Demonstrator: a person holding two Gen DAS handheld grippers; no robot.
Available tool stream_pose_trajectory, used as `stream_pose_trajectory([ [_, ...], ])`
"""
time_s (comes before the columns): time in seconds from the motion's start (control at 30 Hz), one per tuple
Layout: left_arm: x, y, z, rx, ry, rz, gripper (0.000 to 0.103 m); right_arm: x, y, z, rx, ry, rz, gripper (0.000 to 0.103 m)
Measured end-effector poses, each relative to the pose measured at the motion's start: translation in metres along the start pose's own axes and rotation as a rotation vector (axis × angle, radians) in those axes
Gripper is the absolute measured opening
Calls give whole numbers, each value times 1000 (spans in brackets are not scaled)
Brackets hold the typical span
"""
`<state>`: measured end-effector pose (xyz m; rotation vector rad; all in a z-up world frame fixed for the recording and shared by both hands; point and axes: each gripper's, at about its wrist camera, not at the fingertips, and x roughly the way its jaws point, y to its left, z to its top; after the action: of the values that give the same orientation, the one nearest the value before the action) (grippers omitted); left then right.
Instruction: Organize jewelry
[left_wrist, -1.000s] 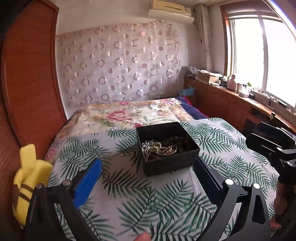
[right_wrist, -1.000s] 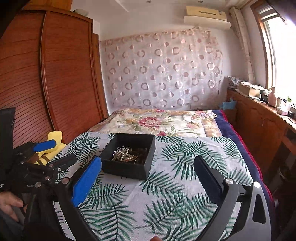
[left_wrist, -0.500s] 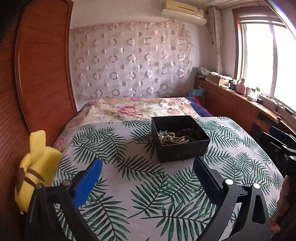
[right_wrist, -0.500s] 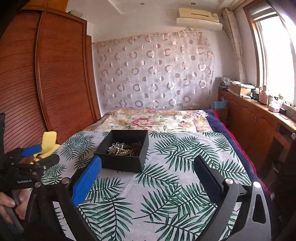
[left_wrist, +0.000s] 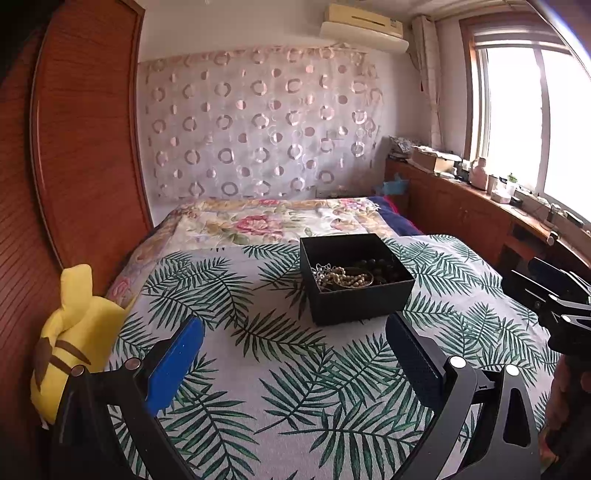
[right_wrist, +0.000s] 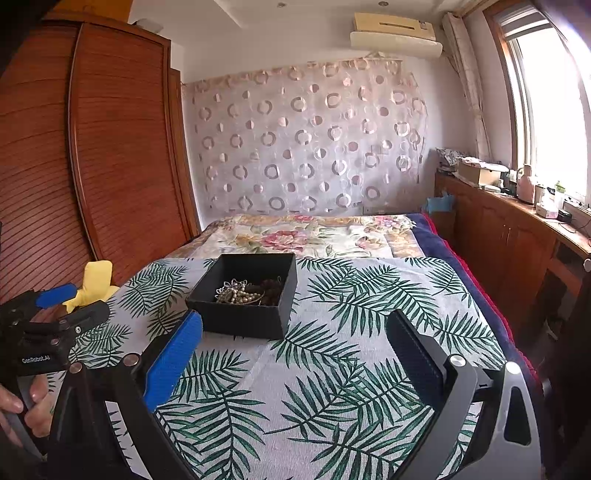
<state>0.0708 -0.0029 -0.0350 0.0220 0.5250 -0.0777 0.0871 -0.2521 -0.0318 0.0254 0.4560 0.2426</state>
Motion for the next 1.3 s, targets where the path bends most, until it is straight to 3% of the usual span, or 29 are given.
stream_pose_trajectory([
  [1.3, -12, 1, 7, -1, -27, -4, 95, 0, 5, 0, 2, -2, -3, 101],
])
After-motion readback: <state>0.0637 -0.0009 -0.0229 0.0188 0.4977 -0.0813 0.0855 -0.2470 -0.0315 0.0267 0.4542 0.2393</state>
